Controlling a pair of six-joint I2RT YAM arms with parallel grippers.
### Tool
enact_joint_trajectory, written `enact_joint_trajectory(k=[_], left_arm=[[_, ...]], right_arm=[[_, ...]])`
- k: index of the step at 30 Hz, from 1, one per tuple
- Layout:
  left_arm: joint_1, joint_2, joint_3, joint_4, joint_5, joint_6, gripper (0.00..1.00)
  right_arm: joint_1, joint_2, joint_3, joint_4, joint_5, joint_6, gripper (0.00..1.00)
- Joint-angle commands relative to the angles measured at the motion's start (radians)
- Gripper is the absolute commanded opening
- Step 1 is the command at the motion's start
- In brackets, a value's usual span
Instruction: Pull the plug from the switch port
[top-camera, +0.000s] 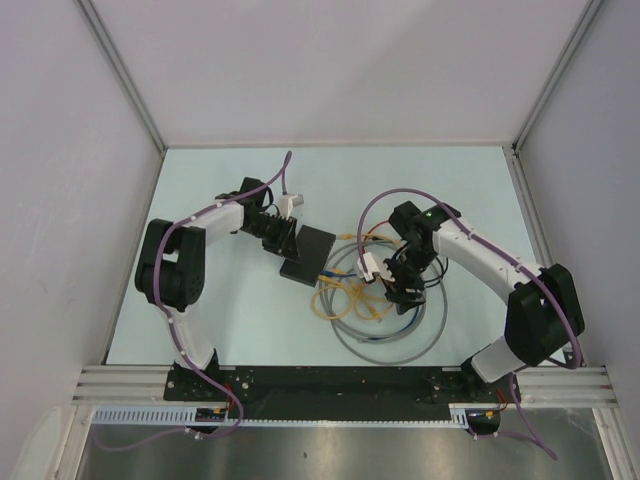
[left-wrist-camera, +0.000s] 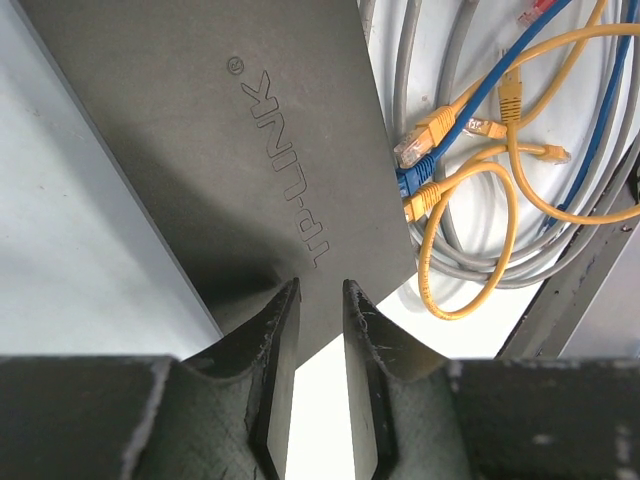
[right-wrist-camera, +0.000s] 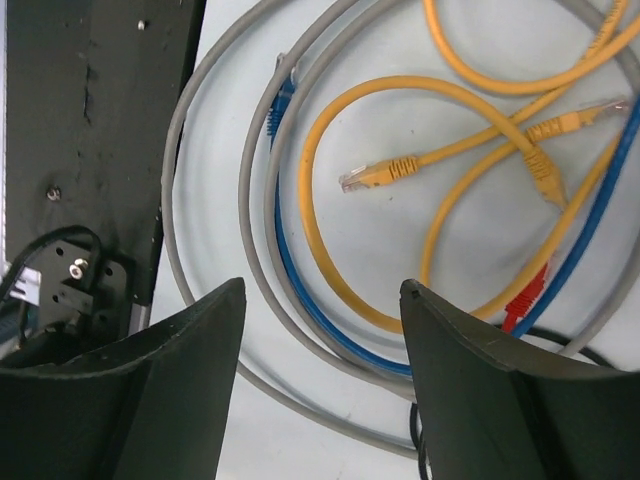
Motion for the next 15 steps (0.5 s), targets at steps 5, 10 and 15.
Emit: enact_joint_trajectory(k=[5,10,15], left_arm=[[-0.004,-0.058,0.004,0.012,-0.015,0.035,0.30],[-0.004,-0.067,-0.006,0.013,-0.016,0.038,0.30],[-0.003,-0.064,-0.017,0.019,-0.007,0.030,0.30]], right_arm=[[0.008,0.086,-0.013,0.018,0.085,-0.140,0.43],[-0.017,0.063,-0.013,-0.057,0.189,-0.184,0.12],[-0.150,-0.002,-0.013,-0.157,0.287,-0.267,0.07]])
